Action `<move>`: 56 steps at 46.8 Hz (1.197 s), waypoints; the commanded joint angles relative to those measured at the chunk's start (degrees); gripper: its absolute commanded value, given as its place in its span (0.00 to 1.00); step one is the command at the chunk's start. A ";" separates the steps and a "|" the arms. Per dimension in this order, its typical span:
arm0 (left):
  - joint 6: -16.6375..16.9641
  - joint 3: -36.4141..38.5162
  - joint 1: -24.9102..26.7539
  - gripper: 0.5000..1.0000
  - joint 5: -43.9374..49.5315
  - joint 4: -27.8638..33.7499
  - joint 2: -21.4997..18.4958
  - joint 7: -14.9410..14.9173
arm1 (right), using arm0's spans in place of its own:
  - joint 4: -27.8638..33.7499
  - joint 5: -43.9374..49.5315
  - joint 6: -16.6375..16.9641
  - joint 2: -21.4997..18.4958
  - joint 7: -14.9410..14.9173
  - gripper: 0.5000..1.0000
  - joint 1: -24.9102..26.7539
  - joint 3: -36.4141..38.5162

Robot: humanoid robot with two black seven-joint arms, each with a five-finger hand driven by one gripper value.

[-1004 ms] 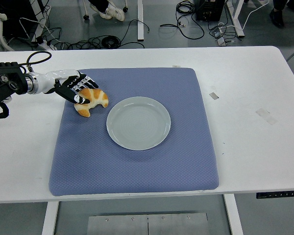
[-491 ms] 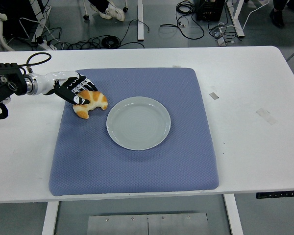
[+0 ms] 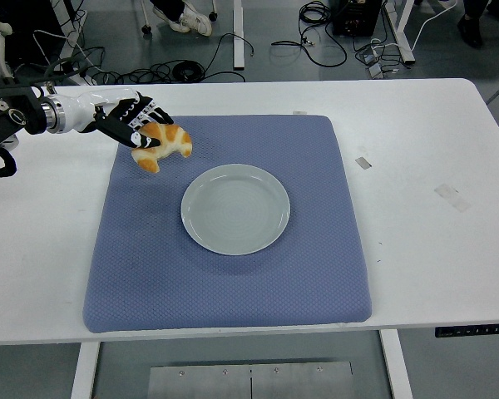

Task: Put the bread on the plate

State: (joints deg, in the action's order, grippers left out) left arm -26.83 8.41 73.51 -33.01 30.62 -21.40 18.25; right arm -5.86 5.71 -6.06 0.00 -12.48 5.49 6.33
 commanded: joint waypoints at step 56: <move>-5.77 0.73 0.05 0.33 -0.74 0.14 10.76 0.03 | 0.06 0.00 0.00 0.00 0.00 1.00 -0.13 0.00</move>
State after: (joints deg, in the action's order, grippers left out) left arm -32.63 9.15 73.61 -33.73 30.77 -10.91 18.29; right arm -5.84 5.71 -6.06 0.00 -12.48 5.35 6.33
